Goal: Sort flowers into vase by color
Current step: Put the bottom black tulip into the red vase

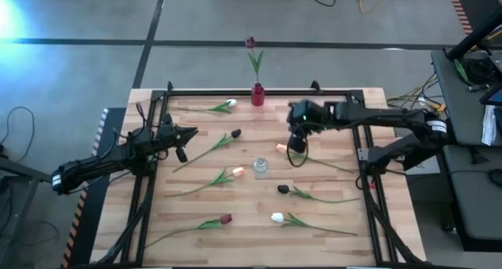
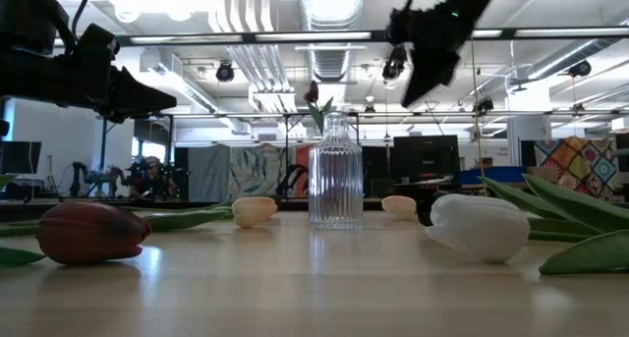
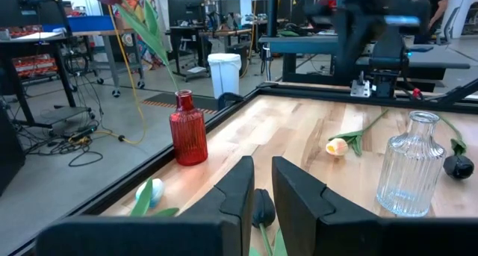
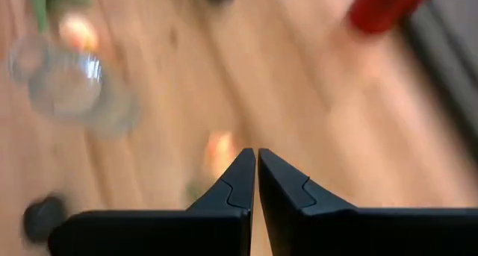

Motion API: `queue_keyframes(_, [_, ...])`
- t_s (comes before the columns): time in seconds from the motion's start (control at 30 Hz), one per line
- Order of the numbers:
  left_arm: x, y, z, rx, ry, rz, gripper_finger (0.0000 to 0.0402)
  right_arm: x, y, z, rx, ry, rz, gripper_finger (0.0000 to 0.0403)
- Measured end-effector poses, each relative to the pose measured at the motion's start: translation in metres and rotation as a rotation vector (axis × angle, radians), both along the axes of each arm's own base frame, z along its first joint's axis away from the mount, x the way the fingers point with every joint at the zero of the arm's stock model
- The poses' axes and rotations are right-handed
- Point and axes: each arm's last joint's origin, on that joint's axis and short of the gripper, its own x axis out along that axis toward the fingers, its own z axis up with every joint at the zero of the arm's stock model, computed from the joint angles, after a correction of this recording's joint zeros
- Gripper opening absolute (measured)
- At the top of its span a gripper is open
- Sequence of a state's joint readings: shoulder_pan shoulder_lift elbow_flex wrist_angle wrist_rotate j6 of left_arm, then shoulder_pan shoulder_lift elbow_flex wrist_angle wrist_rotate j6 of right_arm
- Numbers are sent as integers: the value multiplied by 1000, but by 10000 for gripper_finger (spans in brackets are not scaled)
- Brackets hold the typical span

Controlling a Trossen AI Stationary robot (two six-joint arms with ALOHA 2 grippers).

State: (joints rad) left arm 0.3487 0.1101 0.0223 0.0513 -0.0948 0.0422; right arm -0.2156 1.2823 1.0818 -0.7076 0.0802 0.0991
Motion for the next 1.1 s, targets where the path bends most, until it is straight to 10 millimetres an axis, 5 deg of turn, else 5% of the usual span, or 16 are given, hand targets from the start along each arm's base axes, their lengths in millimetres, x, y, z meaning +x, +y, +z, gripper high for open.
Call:
queue_keyframes(0.2, [0, 0, 0, 0, 0, 0, 36, -27, 39, -35, 118, 92, -39, 13])
queue_keyframes(0.57, [0, 0, 0, 0, 0, 0, 36, -44, 122, -63, 308, 207, 37, 46])
queue_keyframes(0.9, [0, 0, 0, 0, -1, 0, 36, -23, 149, -87, 340, 292, -34, 199])
queue_keyframes(1.1, [0, 0, 0, 0, 0, 0, 36, 2, 158, -100, 305, 371, -48, 216])
